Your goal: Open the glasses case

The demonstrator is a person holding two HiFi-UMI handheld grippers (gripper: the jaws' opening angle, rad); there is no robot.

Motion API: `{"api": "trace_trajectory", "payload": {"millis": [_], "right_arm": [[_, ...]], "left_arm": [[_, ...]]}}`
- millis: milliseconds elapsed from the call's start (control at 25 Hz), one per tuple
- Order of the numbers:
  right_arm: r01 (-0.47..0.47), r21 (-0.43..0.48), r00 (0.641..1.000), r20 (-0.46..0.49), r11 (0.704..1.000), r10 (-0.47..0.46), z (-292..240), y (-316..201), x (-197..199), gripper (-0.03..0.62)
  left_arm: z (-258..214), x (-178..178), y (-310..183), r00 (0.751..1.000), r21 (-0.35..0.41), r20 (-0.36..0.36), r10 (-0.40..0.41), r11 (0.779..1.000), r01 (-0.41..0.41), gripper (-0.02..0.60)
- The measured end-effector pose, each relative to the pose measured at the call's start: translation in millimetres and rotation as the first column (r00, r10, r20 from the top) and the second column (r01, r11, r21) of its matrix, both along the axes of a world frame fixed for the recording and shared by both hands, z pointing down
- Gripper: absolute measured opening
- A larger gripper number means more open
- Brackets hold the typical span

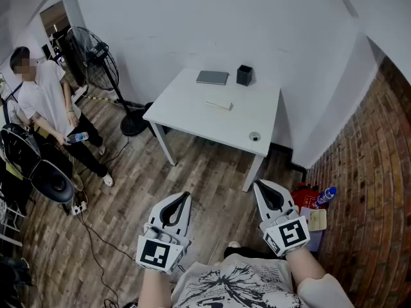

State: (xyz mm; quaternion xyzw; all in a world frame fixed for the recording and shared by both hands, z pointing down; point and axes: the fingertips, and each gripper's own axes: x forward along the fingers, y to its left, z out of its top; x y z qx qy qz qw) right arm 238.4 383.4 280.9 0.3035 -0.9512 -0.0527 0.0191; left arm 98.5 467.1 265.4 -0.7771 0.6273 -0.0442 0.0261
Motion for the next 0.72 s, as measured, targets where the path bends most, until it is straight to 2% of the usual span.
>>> {"api": "trace_trajectory", "payload": {"millis": [400, 640, 680, 720], "right_arm": [[0.0, 0.0, 1.0, -0.017, 1.0, 0.0, 1.7, 7.6, -8.3, 0.012], [-0.032, -0.01, 0.999, 0.037, 0.999, 0.032, 1.7, 8.4, -11.5, 0.014], [-0.024, -0.017, 0.999, 0.041, 1.0, 0.024, 3.9, 7.4, -15.6, 0.137], [-0.016, -0.025, 0.999, 0.043, 1.0, 0.017, 6.4, 5.5, -20.2, 0.321]], "left_arm": [[-0.2, -8.0, 5.2, 1.0, 0.009, -0.019, -0.003, 1.0, 0.003, 0.014], [8.4, -11.7, 11.4, 0.999, 0.007, -0.034, 0.004, 1.0, -0.003, 0.013], [11.5, -12.8, 11.7, 0.999, 0.003, -0.035, 0.005, 1.0, -0.005, 0.013], [15.0, -14.8, 11.7, 0.999, -0.002, -0.036, 0.005, 1.0, -0.005, 0.014]]}}
